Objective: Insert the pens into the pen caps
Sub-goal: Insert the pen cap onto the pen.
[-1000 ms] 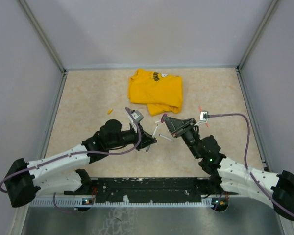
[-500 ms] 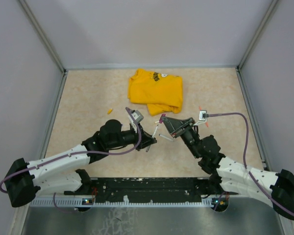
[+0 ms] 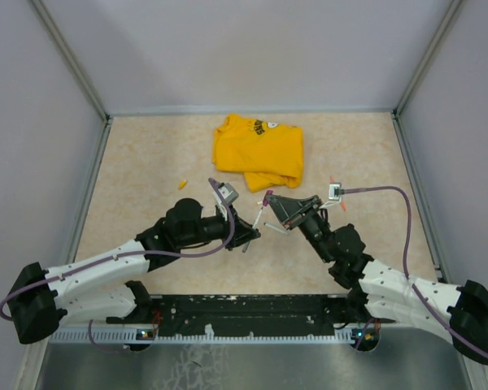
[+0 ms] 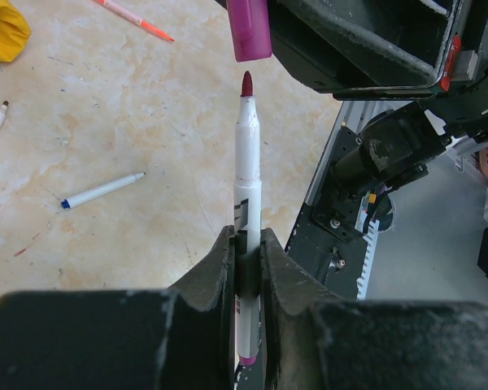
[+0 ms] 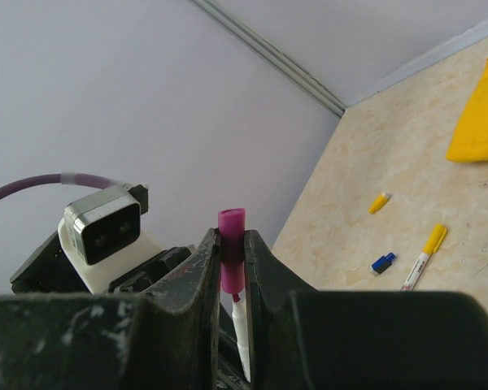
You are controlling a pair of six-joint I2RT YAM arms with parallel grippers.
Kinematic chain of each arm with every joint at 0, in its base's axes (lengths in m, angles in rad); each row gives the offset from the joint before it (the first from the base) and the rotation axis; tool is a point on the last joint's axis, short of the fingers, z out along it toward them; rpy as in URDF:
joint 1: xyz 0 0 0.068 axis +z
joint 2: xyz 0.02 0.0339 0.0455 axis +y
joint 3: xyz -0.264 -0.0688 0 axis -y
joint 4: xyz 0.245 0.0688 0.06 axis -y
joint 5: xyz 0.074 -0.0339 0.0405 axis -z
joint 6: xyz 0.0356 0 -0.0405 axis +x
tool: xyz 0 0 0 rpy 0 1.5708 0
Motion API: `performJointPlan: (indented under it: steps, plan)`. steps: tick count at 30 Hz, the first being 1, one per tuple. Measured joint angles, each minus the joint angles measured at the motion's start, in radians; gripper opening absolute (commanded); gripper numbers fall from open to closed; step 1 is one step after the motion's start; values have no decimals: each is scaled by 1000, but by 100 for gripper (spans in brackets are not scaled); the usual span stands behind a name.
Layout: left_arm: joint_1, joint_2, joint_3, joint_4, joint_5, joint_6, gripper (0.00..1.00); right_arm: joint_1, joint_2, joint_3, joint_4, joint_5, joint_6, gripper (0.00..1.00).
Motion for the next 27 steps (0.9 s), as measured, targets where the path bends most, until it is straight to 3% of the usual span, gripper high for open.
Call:
performJointPlan:
  steps: [27]
  plan:
    - [0, -8, 0, 0, -18, 0, 0, 0, 46, 0, 24, -52, -2, 0]
